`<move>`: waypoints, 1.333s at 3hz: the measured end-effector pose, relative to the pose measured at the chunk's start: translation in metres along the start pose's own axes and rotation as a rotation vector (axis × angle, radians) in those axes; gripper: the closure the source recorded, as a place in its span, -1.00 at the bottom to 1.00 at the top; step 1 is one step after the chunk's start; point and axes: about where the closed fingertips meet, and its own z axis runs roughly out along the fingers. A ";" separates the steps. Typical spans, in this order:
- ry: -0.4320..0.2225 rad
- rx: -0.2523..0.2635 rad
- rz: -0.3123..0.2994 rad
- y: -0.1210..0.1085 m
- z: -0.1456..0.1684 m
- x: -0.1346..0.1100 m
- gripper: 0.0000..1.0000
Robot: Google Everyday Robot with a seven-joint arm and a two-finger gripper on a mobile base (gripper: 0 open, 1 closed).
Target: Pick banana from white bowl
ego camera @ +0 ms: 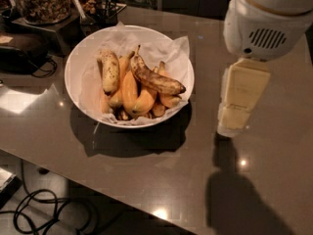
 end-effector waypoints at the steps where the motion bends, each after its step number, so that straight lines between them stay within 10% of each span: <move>1: -0.022 0.035 -0.001 -0.002 -0.008 -0.010 -1.00; 4: -0.084 -0.050 -0.016 -0.033 0.022 -0.115 -1.00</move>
Offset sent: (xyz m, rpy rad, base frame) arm 0.0247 0.0296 -0.0094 0.0762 0.0755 -0.0998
